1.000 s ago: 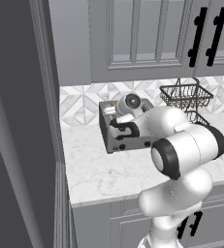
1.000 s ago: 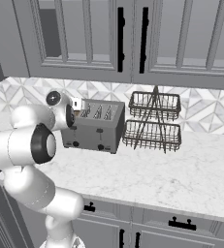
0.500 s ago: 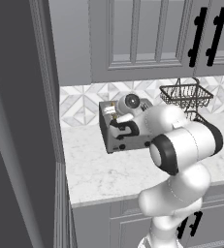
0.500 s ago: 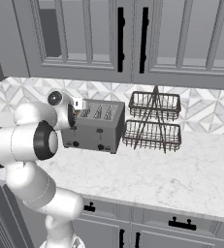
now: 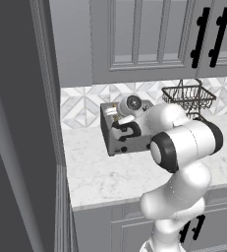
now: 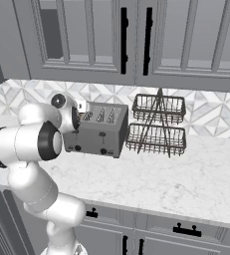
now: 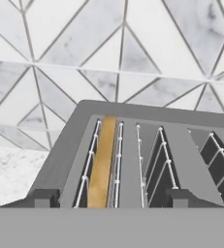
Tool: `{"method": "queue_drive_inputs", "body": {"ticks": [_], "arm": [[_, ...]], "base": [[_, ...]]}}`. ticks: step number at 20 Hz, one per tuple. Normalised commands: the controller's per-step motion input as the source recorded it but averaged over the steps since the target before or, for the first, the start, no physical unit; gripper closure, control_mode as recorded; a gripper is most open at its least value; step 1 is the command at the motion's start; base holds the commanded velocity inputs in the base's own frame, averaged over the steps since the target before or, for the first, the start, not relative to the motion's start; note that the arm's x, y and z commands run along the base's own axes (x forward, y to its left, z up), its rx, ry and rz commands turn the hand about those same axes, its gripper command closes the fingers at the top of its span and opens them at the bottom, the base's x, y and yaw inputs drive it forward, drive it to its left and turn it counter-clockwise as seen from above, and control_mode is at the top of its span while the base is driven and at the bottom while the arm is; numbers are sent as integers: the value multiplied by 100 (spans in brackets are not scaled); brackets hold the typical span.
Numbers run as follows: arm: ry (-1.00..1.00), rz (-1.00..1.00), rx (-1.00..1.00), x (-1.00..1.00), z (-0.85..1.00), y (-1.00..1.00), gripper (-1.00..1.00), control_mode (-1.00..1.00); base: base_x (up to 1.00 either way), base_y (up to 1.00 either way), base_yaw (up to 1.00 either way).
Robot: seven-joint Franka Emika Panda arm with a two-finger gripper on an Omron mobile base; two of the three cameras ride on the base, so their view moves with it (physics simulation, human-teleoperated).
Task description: Start the toaster. Once the lever pops up, take the bread to the plate on the dining counter.
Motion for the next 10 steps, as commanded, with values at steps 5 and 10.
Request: {"method": "queue_drive_inputs", "body": {"ticks": [5,10], "arm": [[-3,0,0,2,0,0,100,-100],[-7,-1,0,0,0,0,100,-100]], "base": [[0,0,0],[0,0,0]]}}
